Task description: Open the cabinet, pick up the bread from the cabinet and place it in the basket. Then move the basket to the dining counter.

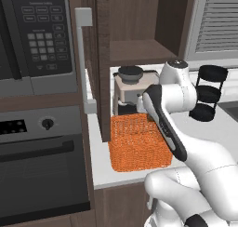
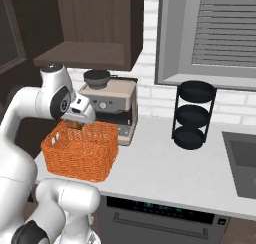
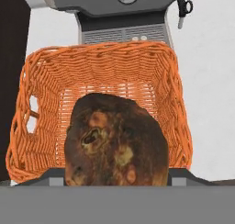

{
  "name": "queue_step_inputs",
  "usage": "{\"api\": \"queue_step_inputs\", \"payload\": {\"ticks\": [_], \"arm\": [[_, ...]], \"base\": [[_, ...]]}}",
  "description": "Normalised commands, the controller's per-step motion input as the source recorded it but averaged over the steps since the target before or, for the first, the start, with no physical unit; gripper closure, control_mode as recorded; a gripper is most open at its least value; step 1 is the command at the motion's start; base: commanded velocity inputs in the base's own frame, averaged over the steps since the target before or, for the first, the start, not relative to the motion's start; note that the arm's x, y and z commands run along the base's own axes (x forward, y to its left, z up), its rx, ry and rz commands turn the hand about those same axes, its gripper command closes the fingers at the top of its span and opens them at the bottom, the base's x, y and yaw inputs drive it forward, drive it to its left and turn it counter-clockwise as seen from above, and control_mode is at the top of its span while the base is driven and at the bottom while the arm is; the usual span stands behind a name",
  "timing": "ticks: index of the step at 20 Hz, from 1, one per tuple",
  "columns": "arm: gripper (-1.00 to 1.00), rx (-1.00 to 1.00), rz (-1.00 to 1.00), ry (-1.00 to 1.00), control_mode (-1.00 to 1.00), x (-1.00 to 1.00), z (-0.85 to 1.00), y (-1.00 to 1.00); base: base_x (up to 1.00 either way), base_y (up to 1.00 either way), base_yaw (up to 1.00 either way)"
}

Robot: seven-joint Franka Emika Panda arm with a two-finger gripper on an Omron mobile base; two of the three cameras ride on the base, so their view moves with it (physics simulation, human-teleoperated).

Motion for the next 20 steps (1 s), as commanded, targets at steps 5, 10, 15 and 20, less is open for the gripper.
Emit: {"api": "queue_step_inputs", "payload": {"ticks": [5, 10, 15, 20], "arm": [[1.00, 0.00, 0.05, 0.10, -1.00, 0.46, -0.76, 0.03], [1.00, 0.00, 0.07, 0.10, -1.00, 0.41, -0.51, 0.08], [1.00, -0.02, 0.04, 0.05, -1.00, 0.20, -0.62, 0.26], [1.00, 0.00, 0.02, 0.00, -1.00, 0.18, -0.45, 0.14]], "base": [[0.00, 0.00, 0.00], [0.00, 0.00, 0.00], [0.00, 0.00, 0.00], [0.00, 0.00, 0.00]]}}
